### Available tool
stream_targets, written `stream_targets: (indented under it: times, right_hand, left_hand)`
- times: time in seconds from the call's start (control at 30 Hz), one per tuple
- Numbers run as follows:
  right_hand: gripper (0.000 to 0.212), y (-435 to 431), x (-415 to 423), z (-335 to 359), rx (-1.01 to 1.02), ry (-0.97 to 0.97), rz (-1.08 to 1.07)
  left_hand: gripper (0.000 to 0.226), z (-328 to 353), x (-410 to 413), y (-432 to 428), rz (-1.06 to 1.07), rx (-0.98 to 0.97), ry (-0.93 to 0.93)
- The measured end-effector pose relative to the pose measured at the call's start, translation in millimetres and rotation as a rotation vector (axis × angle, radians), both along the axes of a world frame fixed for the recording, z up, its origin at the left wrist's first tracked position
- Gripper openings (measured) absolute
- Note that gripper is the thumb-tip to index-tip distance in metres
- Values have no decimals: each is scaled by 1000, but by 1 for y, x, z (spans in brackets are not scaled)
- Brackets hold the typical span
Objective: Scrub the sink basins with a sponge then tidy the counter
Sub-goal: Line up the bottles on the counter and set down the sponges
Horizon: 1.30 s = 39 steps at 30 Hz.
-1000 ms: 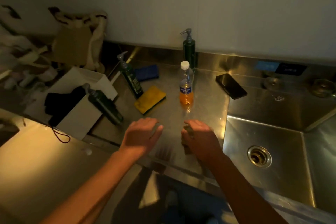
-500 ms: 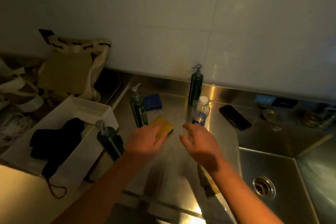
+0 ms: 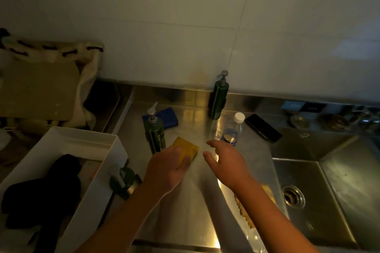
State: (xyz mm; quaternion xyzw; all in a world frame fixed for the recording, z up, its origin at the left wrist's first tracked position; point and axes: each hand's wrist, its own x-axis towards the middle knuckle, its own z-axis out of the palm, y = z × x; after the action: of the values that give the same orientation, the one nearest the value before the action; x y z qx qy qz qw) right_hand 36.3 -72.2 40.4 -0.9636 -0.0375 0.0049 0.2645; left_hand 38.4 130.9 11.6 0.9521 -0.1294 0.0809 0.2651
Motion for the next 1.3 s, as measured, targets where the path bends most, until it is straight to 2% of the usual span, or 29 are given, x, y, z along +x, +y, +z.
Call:
stream_targets:
  times: [0.17, 0.3, 0.43, 0.53, 0.6, 0.67, 0.73, 0.87, 0.97, 1.13, 1.3]
  right_hand:
    - [38, -30, 11, 10, 82, -49, -91]
    - [31, -66, 12, 12, 147, -37, -150]
    - [34, -99, 13, -7, 167, 39, -196]
    - [46, -111, 19, -31, 243, 106, -239]
    - [57, -111, 28, -44, 313, 144, -272]
    - [65, -106, 38, -53, 377, 168, -279]
    - [59, -97, 45, -55, 457, 157, -267]
    - [55, -80, 62, -62, 510, 129, -301]
    - [40, -77, 72, -69, 532, 96, -298]
    - [56, -88, 105, -62, 487, 84, -338]
    - [55, -99, 146, -57, 502, 26, -384]
  left_hand:
    - [43, 12, 17, -24, -69, 55, -112]
    - [50, 19, 27, -51, -93, 17, -125]
    - [60, 26, 32, -79, -87, 94, 11]
    - [61, 19, 35, -93, -31, 161, 138]
    - [70, 17, 36, -100, -7, 190, 145]
    - [67, 19, 35, -102, 11, 203, 173]
    - [54, 21, 37, -100, 41, 174, 197]
    - [56, 20, 47, -95, 61, 162, 203]
    - [49, 12, 59, -94, 54, 172, 192]
    - [50, 1, 88, -94, 29, 147, 257]
    - [51, -9, 129, -95, 15, 58, 277]
